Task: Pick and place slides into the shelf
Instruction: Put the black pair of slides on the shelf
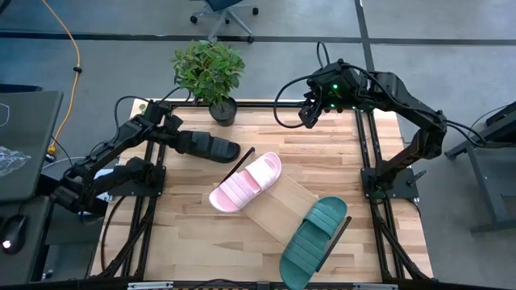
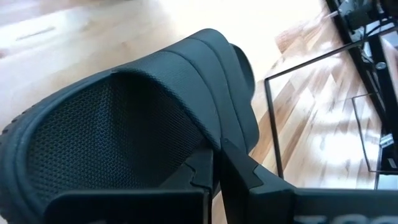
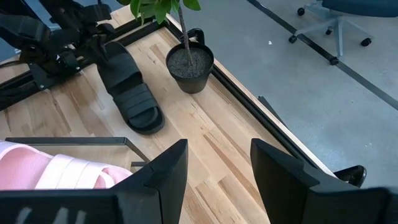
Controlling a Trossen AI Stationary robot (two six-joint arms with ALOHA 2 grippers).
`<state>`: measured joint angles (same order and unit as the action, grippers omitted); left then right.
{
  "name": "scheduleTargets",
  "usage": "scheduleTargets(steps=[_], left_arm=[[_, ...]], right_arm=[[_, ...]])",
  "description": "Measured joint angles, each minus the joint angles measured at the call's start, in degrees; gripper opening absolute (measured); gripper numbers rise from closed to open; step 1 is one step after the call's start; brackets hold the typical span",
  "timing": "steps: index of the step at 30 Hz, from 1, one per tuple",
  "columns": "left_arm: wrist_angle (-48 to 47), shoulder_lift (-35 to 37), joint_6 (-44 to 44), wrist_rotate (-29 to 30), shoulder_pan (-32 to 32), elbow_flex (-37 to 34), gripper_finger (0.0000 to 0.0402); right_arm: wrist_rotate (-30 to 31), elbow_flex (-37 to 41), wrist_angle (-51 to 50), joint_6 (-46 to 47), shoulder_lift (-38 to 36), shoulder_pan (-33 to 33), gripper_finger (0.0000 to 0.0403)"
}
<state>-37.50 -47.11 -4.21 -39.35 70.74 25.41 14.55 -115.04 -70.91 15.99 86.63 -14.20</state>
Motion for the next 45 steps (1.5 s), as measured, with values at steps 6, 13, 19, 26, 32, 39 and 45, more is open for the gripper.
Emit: scheduleTargets(steps=[6,13,19,26,32,39,45], left_arm=[[-0.3,3.7,-0.5,-0.1,0.1,0.0,0.0002],[-3.8,8.6,-1.0,0.0,0.1,0.0,0.0001],[-6.4,14.0,-2.8,-0.4,0.1,0.0,0.0001],[-6.5,20.3,-6.8,-0.4,0.1,0.0,0.0],[-6.6,24.4,-10.2,-0.9,0.1,0.0,0.0],[-6.9,28.5,-13.1,-1.4,0.1,0.0,0.0],[-7.3,30.9,-14.3,-1.6,0.1,2.1,0.0]], right_arm=[[0.0,0.0,0.0,0.0,0.0,0.0,0.0167],[0.0,0.0,0.0,0.0,0.0,0.0,0.0167],[0.0,0.0,0.0,0.0,0.0,0.0,0.0167],[0.0,0.0,0.0,0.0,0.0,0.0,0.0167],[0.0,0.0,0.0,0.0,0.0,0.0,0.0167],[0.0,0.0,0.0,0.3,0.0,0.0,0.0167],[0.0,0.0,0.0,0.5,0.0,0.0,0.0167]])
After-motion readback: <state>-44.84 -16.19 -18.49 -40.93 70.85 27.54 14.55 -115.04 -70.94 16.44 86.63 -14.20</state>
